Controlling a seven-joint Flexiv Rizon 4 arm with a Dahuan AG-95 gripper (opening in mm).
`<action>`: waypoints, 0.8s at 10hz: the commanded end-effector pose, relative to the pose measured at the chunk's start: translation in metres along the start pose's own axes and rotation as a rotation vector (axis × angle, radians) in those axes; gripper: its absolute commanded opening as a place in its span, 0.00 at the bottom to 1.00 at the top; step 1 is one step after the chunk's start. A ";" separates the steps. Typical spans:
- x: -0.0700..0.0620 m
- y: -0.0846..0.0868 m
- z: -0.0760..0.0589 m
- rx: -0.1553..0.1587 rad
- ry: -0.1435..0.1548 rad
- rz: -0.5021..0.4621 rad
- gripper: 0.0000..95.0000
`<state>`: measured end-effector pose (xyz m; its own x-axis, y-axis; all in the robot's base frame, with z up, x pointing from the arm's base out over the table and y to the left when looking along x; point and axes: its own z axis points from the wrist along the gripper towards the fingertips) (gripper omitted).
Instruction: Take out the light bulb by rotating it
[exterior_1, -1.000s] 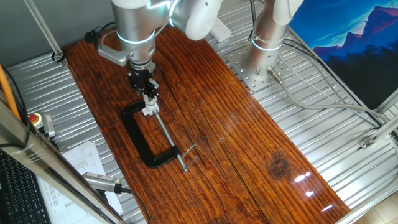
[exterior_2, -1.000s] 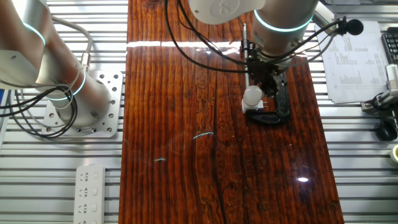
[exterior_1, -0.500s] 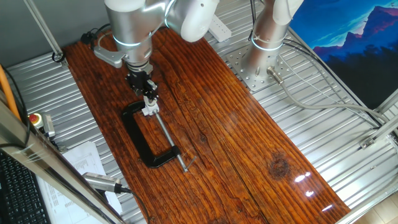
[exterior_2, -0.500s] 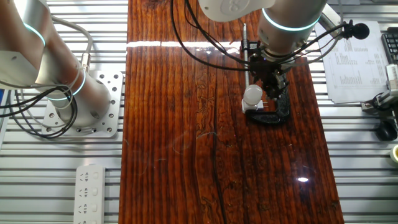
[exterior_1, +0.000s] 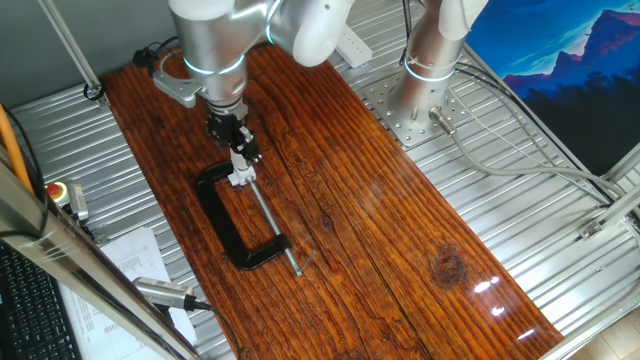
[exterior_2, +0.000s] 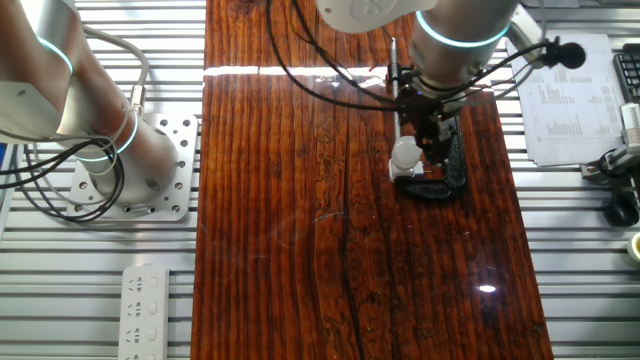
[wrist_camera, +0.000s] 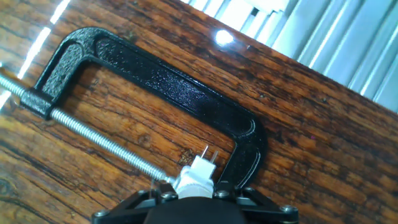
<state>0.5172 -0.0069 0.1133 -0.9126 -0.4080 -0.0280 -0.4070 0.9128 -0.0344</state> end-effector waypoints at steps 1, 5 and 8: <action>0.003 -0.001 -0.001 -0.002 0.004 0.030 0.60; 0.007 -0.008 -0.001 -0.001 0.002 0.035 0.60; 0.007 -0.008 0.000 0.002 0.003 0.035 0.60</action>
<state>0.5141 -0.0174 0.1131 -0.9264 -0.3755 -0.0274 -0.3745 0.9265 -0.0359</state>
